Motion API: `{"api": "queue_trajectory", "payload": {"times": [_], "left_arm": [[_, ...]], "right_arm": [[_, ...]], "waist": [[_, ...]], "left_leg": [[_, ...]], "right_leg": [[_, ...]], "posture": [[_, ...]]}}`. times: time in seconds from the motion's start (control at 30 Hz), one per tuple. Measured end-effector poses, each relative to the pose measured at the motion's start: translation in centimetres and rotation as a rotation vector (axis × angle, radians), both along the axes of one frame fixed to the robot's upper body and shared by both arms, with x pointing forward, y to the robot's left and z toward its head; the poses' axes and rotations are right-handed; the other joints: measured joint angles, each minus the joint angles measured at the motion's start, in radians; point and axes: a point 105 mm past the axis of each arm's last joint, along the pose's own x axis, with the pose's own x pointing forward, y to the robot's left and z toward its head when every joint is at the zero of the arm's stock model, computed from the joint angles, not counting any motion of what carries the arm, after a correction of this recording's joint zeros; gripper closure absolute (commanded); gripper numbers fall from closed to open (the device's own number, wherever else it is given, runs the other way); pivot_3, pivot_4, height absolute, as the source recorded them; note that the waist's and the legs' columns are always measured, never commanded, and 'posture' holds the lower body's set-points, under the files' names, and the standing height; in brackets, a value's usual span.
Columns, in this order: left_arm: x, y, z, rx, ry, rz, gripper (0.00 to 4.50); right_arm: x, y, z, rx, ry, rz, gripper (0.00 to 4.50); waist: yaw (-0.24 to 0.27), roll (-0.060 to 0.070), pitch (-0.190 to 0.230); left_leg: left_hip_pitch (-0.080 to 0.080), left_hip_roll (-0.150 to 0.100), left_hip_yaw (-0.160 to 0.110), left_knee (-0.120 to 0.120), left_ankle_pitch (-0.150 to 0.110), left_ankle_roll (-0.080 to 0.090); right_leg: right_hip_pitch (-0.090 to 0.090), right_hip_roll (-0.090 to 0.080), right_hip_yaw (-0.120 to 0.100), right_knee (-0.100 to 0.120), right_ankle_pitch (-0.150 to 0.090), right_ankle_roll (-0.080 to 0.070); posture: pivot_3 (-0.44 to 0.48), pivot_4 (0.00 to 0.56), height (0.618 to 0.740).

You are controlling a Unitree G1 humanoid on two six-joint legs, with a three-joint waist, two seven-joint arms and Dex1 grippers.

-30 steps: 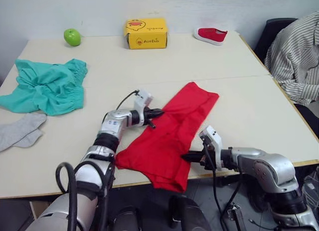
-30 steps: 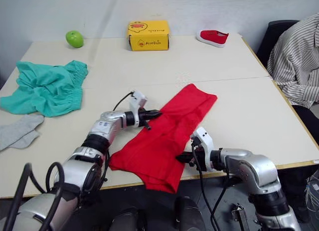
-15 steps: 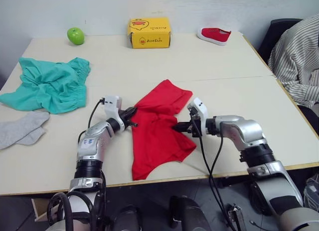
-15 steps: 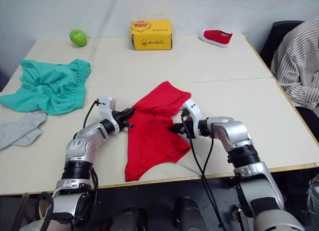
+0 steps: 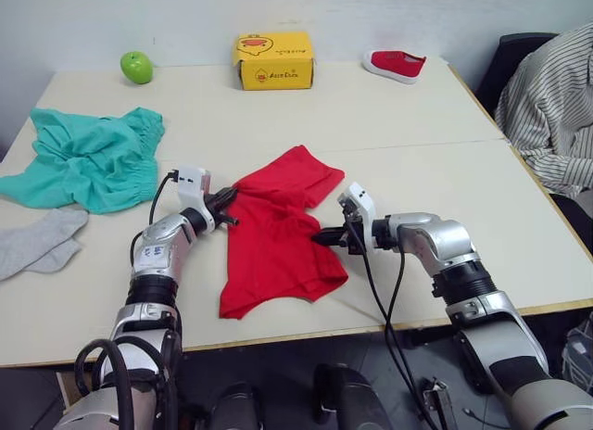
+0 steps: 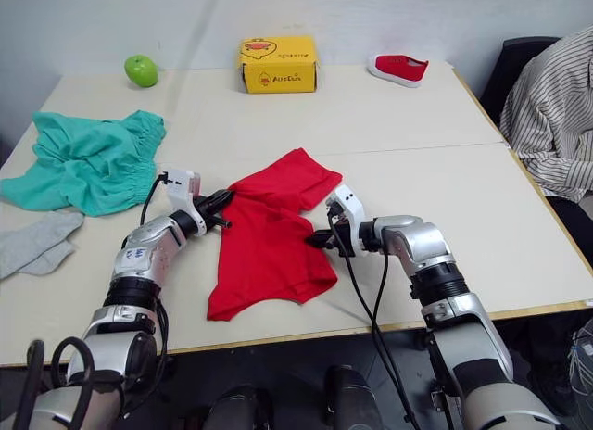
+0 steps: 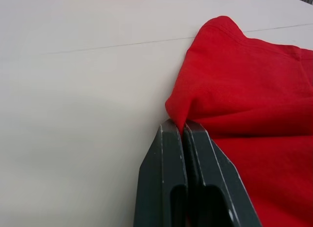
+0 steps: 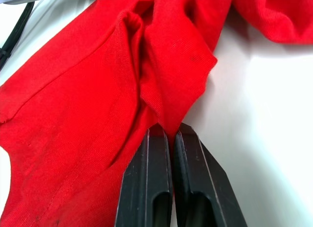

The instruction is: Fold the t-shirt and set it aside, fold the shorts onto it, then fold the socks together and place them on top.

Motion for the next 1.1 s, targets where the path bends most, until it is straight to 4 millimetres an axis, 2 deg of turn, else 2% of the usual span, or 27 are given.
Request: {"api": "queue_trajectory", "payload": {"times": [0.23, 0.27, 0.33, 0.4, 0.57, 0.67, 0.7, 0.73, 0.77, 0.87, 1.1], "left_arm": [[0.5, 0.1, 0.6, 0.024, -0.024, -0.011, 4.5], [0.4, 0.4, 0.6, 0.033, -0.023, -0.015, 4.28], [-0.2, 1.0, 0.5, 0.063, -0.016, -0.026, 3.8], [-1.1, 2.4, -0.1, 0.111, -0.009, -0.017, 3.18], [-4.1, 5.6, 0.1, 0.292, -0.069, -0.057, 1.55], [-7.1, 6.3, 0.5, 0.57, -0.195, -0.241, 0.57], [-8.4, 6.5, 0.3, 0.676, -0.231, -0.335, 0.25], [-9.6, 6.6, -0.1, 0.756, -0.257, -0.42, 0.03], [-10.3, 6.3, -0.1, 0.801, -0.295, -0.486, 0.03], [-11.7, 5.0, -0.4, 0.946, -0.425, -0.666, 0.03], [-11.3, 3.1, -0.3, 1.124, -0.62, -0.812, 0.03]], "right_arm": [[0.2, 0.1, 0.2, 0.017, -0.017, -0.004, 4.44], [0.1, 0.1, 0.3, 0.024, -0.015, 0.003, 4.24], [-0.5, 0.1, 0.8, 0.048, -0.026, 0.04, 3.74], [-1.1, -0.7, 1.1, 0.045, -0.055, 0.068, 3.04], [-1.1, -5.1, 2.2, -0.01, -0.302, 0.057, 1.24], [-2.0, -7.1, 2.9, -0.144, -0.561, 0.186, 0.19], [-2.4, -8.0, 2.7, -0.212, -0.63, 0.242, 0.0], [-2.8, -9.0, 2.3, -0.271, -0.671, 0.286, 0.0], [-3.0, -9.5, 1.9, -0.305, -0.711, 0.324, 0.0], [-3.5, -9.2, 0.4, -0.38, -0.851, 0.459, 0.0], [-2.9, -6.2, 0.3, -0.422, -1.126, 0.615, 0.0]], "waist": [[-0.005, 0.0, 0.0], [-0.007, 0.001, 0.0], [-0.009, 0.001, 0.0], [-0.013, 0.001, 0.001], [-0.013, 0.001, 0.001], [-0.015, 0.002, 0.002], [-0.015, 0.003, 0.002], [-0.016, 0.004, 0.003], [-0.017, 0.005, 0.003], [-0.017, 0.005, 0.003], [-0.026, 0.007, 0.004]], "left_leg": [[-0.001, 0.0, 0.006, -0.001, 0.0, 0.0], [-0.001, 0.0, 0.007, -0.001, 0.0, 0.0], [-0.001, 0.0, 0.007, -0.002, 0.0, 0.0], [-0.001, 0.001, 0.007, -0.002, 0.0, -0.001], [-0.001, 0.001, 0.007, -0.002, -0.001, -0.001], [0.001, 0.001, 0.008, -0.003, -0.001, -0.002], [0.001, 0.001, 0.009, -0.003, -0.002, -0.002], [0.002, 0.001, 0.01, -0.003, -0.002, -0.002], [0.002, 0.001, 0.01, -0.003, -0.002, -0.002], [0.004, 0.001, 0.011, -0.002, -0.001, -0.002], [0.019, 0.002, 0.013, -0.004, -0.002, -0.001]], "right_leg": [[-0.001, 0.0, -0.001, 0.002, 0.0, 0.0], [-0.001, 0.0, -0.001, 0.003, 0.0, 0.0], [-0.001, 0.0, -0.001, 0.003, 0.0, 0.0], [-0.001, 0.0, -0.001, 0.002, 0.0, 0.0], [-0.001, 0.0, -0.001, -0.002, 0.0, 0.0], [-0.001, 0.0, 0.0, -0.003, 0.0, -0.001], [-0.001, 0.0, 0.0, -0.003, -0.001, -0.001], [-0.001, 0.0, 0.0, -0.003, -0.001, -0.001], [-0.001, 0.0, 0.0, -0.003, -0.001, -0.001], [0.0, 0.0, 0.001, -0.002, -0.001, -0.001], [0.015, 0.0, 0.003, -0.002, -0.001, -0.002]], "posture": [[0.0, 0.15, 0.74], [0.0, 0.15, 0.74], [0.0, 0.15, 0.74], [0.0, 0.15, 0.74], [0.0, 0.15, 0.74], [0.0, 0.15, 0.74], [0.0, 0.15, 0.74], [0.0, 0.15, 0.74], [0.0, 0.15, 0.74], [0.0, 0.15, 0.74], [0.0, 0.15, 0.74]]}}
